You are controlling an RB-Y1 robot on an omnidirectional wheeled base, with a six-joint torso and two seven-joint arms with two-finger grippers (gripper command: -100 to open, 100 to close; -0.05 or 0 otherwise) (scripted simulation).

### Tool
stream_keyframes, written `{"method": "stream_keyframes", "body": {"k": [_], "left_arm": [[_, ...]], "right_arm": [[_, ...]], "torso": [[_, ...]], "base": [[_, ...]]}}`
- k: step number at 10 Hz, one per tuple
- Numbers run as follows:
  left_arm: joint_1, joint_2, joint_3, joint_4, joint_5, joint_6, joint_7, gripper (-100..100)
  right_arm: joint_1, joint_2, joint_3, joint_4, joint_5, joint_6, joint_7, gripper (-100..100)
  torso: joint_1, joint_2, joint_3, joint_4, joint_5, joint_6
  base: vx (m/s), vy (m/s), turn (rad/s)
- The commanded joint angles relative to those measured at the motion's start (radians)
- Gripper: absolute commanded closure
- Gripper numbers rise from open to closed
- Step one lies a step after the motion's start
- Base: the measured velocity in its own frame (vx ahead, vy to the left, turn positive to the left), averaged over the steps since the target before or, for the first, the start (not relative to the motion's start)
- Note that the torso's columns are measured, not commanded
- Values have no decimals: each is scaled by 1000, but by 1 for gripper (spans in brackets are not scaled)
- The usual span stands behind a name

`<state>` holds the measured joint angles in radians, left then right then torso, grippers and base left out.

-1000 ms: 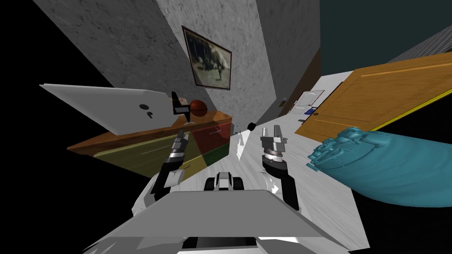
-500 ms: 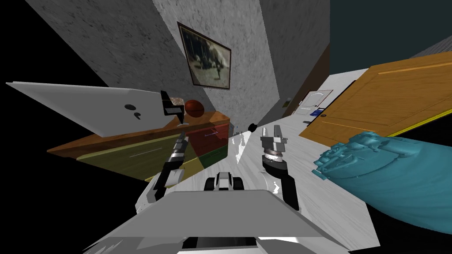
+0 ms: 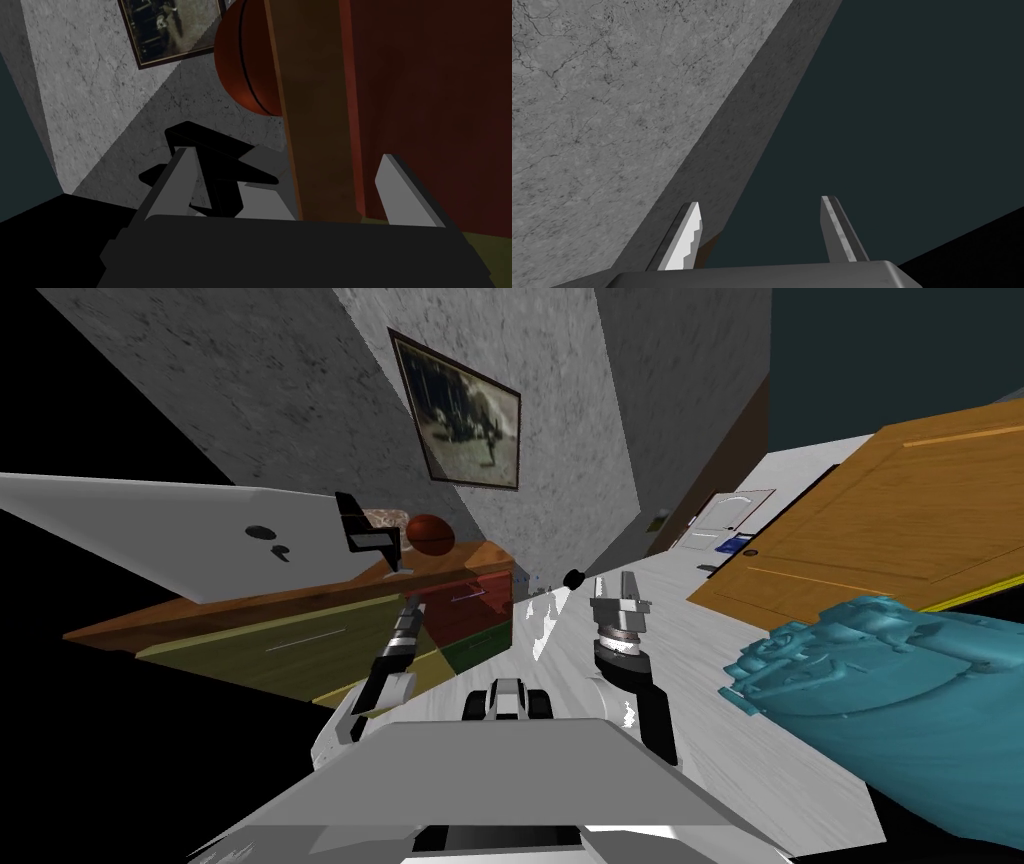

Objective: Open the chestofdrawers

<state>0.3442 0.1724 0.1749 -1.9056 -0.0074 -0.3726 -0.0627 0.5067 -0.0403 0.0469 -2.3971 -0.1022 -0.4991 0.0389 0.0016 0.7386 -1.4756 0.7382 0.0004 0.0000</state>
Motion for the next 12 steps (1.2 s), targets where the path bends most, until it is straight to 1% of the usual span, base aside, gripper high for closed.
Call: {"method": "stream_keyframes", "body": {"k": [1, 2, 3, 4, 5, 6, 8, 10, 11, 12], "left_arm": [[-15, -5, 18, 47, 7, 12, -2, -100], [-20, -10, 24, 66, 9, 15, -3, -100], [-29, -25, 38, 103, 14, 20, -5, -100], [-34, -36, 44, 121, 17, 22, -6, -100], [-42, -67, 56, 154, 21, 27, -8, -100], [-46, -88, 61, 168, 23, 29, -9, -100], [-52, -143, 69, 192, 26, 32, -10, -100], [-55, -201, 74, 206, 28, 34, -11, -100], [-56, -219, 75, 209, 28, 35, -11, -100], [-55, -205, 74, 208, 28, 33, -11, -100]], "right_arm": [[0, 0, 0, 0, 0, 0, 0, 0], [0, 0, 0, 0, 0, 0, 0, 0], [0, 0, 0, 0, 0, 0, 0, 0], [0, 0, 0, 0, 0, 0, 0, 0], [0, 0, 0, 0, 0, 0, 0, 0], [0, 0, 0, 0, 0, 0, 0, 0], [0, 0, 0, 0, 0, 0, 0, 0], [0, 0, 0, 0, 0, 0, 0, 0], [0, 0, 0, 0, 0, 0, 0, 0], [0, 0, 0, 0, 0, 0, 0, 0]], "torso": [[-1, 0, 0, 0, 0, 0], [-2, 0, 0, 0, -1, 0], [-2, -1, 0, 0, -1, 0], [-4, -2, -1, -1, -1, 0], [-5, -1, -1, 0, -1, 0], [-4, -1, 0, 0, -1, 0], [4, 0, 0, 0, 1, 0], [2, 1, 1, 0, 1, 0], [0, 1, 1, 0, 0, 0], [-1, 1, 1, 0, 0, 0]], "base": [[72, -125, 58], [73, -117, 67], [102, -162, 87], [93, -191, 80], [93, -216, 96], [106, -192, 77], [72, -89, 27], [38, -47, 27], [18, -29, 8], [7, -12, 2]]}}
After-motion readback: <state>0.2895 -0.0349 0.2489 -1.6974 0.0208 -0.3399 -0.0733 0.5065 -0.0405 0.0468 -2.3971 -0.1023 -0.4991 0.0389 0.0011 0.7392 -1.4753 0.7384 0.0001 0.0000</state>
